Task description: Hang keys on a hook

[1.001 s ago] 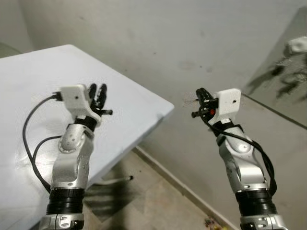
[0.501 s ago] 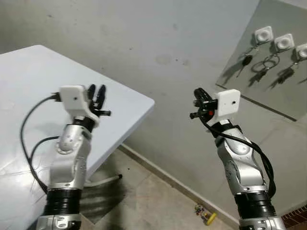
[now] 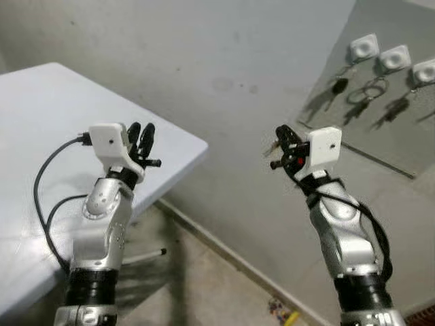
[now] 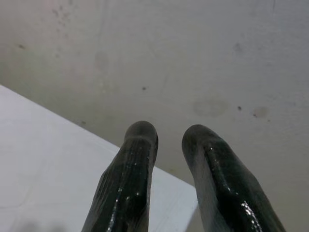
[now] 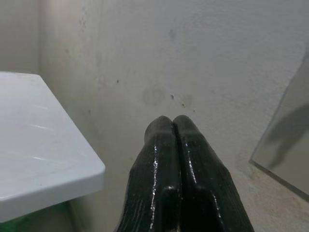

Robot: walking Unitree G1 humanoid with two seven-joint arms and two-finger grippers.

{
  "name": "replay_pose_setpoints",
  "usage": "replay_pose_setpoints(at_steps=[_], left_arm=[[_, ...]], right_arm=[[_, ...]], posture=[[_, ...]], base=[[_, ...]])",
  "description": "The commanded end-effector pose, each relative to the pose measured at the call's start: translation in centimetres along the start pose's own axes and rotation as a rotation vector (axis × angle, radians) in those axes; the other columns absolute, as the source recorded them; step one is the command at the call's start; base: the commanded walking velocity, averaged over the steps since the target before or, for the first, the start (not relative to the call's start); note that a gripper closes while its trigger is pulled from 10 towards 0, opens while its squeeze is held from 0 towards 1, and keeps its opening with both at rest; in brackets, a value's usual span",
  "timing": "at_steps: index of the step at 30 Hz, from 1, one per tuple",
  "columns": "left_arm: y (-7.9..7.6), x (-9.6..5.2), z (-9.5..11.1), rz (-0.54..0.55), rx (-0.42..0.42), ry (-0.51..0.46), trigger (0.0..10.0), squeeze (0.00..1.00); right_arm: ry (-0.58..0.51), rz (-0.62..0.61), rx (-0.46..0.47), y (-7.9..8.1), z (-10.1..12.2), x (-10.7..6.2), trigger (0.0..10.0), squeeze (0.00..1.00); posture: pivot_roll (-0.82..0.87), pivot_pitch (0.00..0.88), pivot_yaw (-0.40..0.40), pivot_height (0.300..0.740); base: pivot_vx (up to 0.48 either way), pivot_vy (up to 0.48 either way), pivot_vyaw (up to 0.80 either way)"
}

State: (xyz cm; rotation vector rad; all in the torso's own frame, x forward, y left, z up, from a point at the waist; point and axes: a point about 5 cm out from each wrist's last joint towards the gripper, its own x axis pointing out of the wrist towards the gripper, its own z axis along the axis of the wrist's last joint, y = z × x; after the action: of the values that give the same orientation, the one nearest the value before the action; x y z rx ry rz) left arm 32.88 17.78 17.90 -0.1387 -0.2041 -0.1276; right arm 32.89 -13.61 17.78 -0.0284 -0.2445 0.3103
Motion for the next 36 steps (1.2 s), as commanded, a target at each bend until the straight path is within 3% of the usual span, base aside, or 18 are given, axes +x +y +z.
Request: replay_pose_setpoints(at_steps=[1, 10, 13, 25, 29, 36], left_arm=[[-0.84, 0.33, 0.32, -0.031, -0.010, -0.012, 10.0, 0.00], [-0.86, 0.38, 0.39, -0.030, -0.001, -0.017, 10.0, 0.00], [-0.97, 0.35, 0.52, -0.029, -0.042, -0.036, 10.0, 0.00], [-0.66, 0.52, 0.49, 0.019, -0.058, -0.027, 10.0, 0.00], [-0.72, 0.62, 0.48, 0.044, -0.097, -0.010, 10.0, 0.00], [-0.78, 0.67, 0.35, 0.040, -0.085, 0.002, 10.0, 0.00]], right_arm=[[-0.002, -0.026, -0.008, -0.84, 0.35, -0.14, 10.0, 0.00], [0.015, -0.029, -0.006, -0.88, 0.18, -0.01, 10.0, 0.00], [0.019, -0.029, -0.009, -0.86, 0.15, 0.02, 10.0, 0.00], [0.009, -0.038, -0.009, -0.97, 0.28, 0.10, 10.0, 0.00], [0.001, -0.023, -0.012, -0.77, 0.44, 0.02, 10.0, 0.00], [0.011, -0.018, -0.015, -0.62, 0.29, -0.03, 10.0, 0.00]], posture=[[-0.01, 0.000, -0.121, 0.740], [-0.01, 0.000, -0.121, 0.740], [-0.01, 0.000, -0.122, 0.740], [-0.01, 0.000, -0.124, 0.740], [-0.01, 0.000, -0.125, 0.740], [-0.01, 0.000, -0.124, 0.740]], base=[[0.000, -0.349, 0.00], [0.000, -0.343, -0.53], [0.000, 0.000, -0.70], [0.000, 0.000, -0.70], [0.000, 0.000, 0.00], [0.000, 0.000, 0.00]])
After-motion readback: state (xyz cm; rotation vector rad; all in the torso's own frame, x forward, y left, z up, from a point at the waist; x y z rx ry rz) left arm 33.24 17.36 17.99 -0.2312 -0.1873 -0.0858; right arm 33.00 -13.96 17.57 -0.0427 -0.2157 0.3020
